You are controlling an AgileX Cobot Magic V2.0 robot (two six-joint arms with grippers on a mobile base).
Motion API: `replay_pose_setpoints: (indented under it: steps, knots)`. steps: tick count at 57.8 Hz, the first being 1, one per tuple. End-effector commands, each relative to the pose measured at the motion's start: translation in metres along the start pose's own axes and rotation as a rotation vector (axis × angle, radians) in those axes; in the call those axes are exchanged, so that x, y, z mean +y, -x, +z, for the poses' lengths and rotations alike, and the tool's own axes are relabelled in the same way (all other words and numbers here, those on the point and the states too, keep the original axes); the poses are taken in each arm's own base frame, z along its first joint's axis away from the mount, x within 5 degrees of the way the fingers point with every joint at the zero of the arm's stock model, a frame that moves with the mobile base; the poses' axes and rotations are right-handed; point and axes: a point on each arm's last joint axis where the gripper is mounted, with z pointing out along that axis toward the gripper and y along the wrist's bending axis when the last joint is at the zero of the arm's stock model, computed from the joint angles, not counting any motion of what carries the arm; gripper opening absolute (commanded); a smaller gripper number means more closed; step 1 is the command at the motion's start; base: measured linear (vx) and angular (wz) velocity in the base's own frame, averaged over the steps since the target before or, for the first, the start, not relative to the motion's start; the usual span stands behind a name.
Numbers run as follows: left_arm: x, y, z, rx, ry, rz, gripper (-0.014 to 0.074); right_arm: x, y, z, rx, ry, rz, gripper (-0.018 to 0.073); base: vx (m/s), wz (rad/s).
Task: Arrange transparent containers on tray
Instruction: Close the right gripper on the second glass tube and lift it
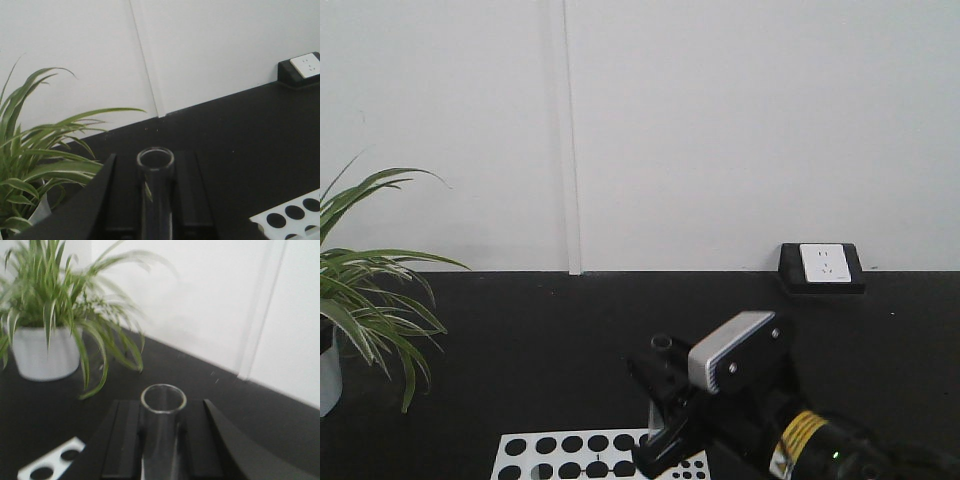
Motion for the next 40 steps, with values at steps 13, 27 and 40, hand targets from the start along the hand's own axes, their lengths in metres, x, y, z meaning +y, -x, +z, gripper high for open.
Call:
replay_pose_setpoints:
  steps: [13,27,40]
  knots:
    - [0.0,0.011,-0.004,-0.024,-0.008,-0.146,-0.0003,-0.007,0.115,-0.078,-0.188,-0.1,-0.024,-0.0013,0.0,0.0]
    - [0.003,0.009,-0.019,0.02,0.02,-0.164,-0.0003,-0.008,0.121,-0.13,-0.009,-0.181,-0.01,-0.0013,0.0,0.0]
    - [0.006,0.015,-0.047,-0.024,0.041,-0.159,-0.0003,-0.002,0.112,-0.16,-0.045,-0.184,-0.016,-0.0013,0.0,0.0]
